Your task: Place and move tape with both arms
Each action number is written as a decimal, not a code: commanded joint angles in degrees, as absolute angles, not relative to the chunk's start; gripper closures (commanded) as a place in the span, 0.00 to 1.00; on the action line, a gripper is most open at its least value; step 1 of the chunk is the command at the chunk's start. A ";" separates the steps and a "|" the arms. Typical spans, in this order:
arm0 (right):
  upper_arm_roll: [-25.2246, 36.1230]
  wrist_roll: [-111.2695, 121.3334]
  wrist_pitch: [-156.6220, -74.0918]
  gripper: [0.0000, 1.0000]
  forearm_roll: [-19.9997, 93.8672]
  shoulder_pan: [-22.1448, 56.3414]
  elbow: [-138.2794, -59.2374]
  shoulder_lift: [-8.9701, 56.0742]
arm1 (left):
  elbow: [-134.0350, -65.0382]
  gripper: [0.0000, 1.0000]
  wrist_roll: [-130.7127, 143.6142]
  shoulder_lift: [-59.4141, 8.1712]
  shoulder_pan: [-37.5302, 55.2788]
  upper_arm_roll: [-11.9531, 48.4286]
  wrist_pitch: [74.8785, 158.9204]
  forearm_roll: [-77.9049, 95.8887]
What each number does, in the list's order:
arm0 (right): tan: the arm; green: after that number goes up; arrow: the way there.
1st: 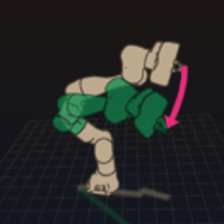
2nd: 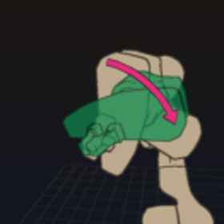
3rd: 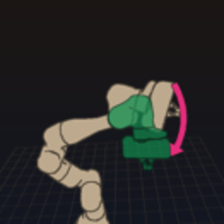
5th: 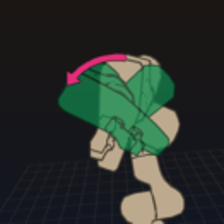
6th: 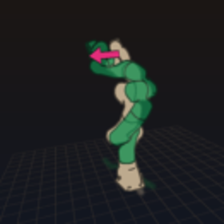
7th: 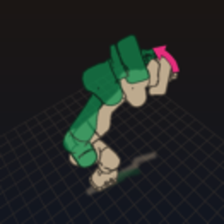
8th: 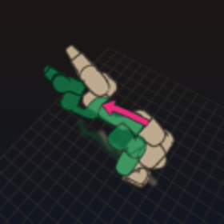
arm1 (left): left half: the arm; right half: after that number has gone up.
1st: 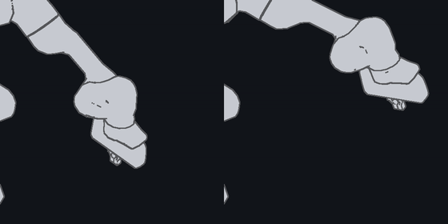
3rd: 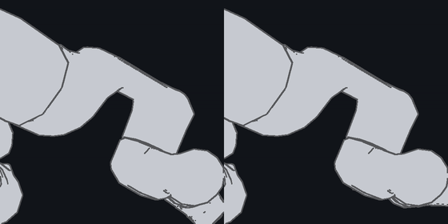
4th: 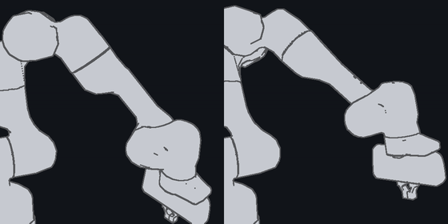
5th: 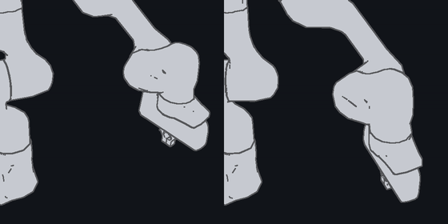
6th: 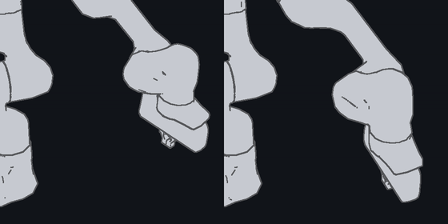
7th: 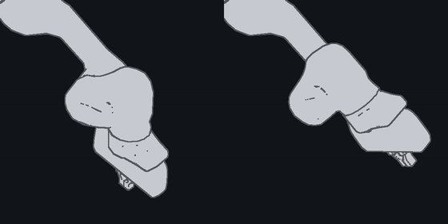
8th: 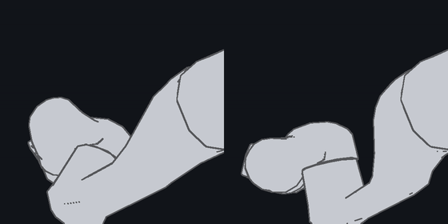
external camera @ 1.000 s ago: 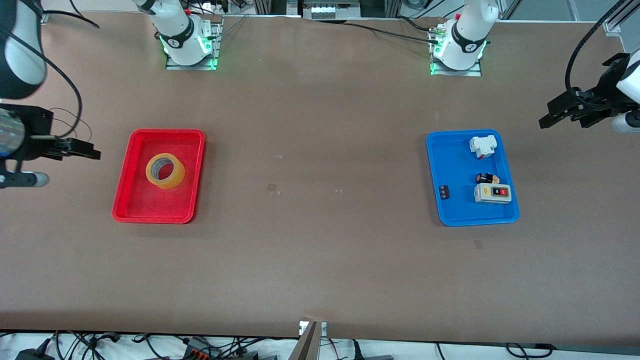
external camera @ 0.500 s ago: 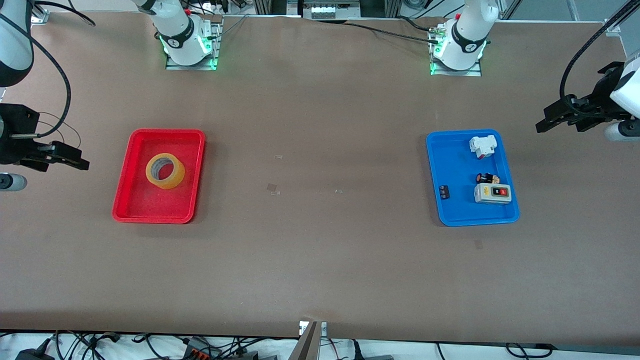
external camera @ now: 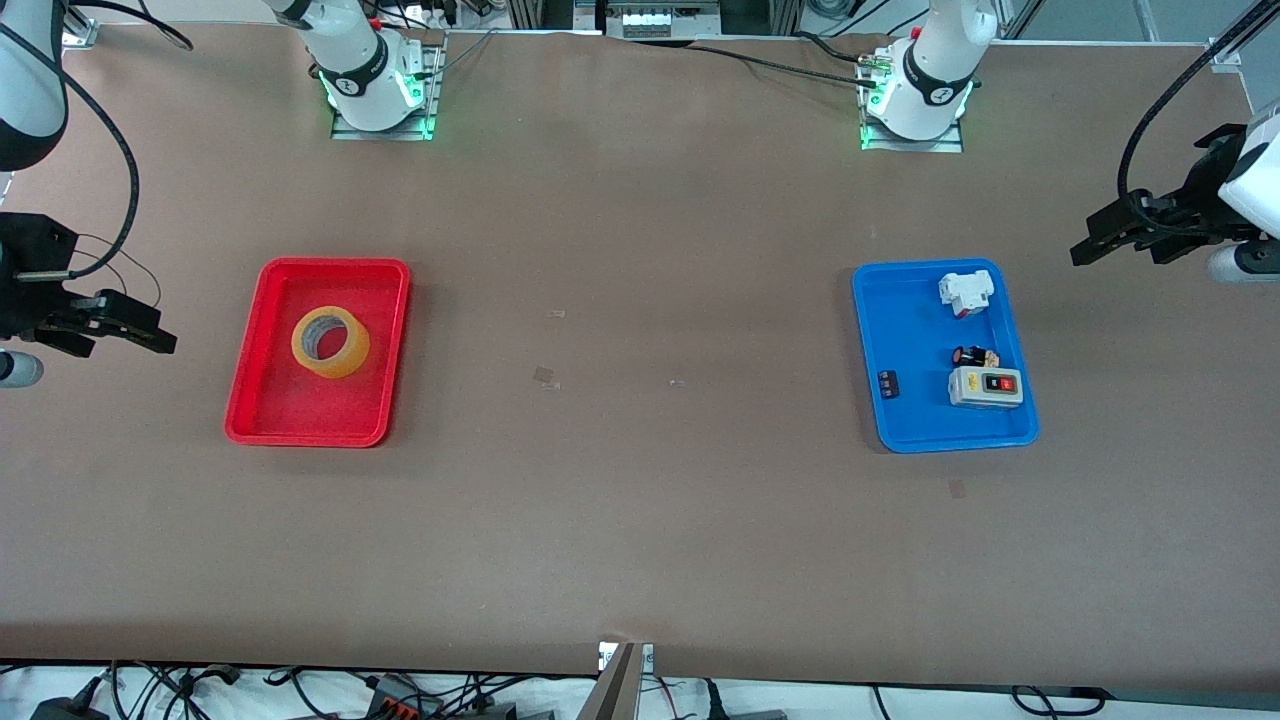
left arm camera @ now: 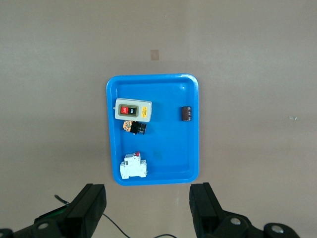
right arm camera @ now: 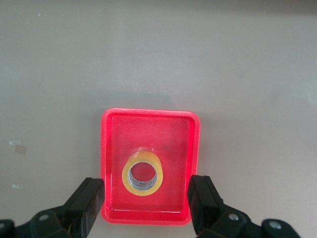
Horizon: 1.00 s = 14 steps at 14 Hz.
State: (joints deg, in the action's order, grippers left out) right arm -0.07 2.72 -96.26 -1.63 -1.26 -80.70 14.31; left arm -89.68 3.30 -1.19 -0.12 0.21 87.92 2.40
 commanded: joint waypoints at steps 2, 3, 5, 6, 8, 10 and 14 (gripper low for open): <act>0.00 2.72 -105.53 0.00 -0.88 -1.32 -101.29 0.21 | -88.42 0.00 3.69 -1.23 -0.09 0.61 87.36 2.20; 0.00 2.72 -105.30 0.00 -0.88 -1.32 -103.08 -1.56 | -88.42 0.00 3.69 -1.23 -0.09 0.62 87.28 2.20; 0.00 3.33 -103.37 0.00 -0.79 -1.58 -102.58 -1.85 | -88.50 0.00 3.69 -1.23 0.00 0.62 87.28 2.20; 0.09 3.60 -102.66 0.00 -0.53 -1.84 -102.13 -1.50 | -88.51 0.00 3.69 -1.23 0.00 0.70 87.28 2.20; 0.00 3.34 -100.12 0.00 -0.61 -1.67 -101.25 -1.75 | -88.51 0.00 3.69 -1.23 0.00 1.05 87.28 1.85; 0.09 3.43 -99.67 0.00 -0.97 -1.67 -101.16 -3.33 | -88.51 0.00 3.78 -1.23 0.00 1.14 87.28 1.49; 0.00 3.43 -99.75 0.00 -0.53 -1.76 -101.60 -3.60 | -89.03 0.00 3.78 -1.32 0.00 2.11 87.28 1.41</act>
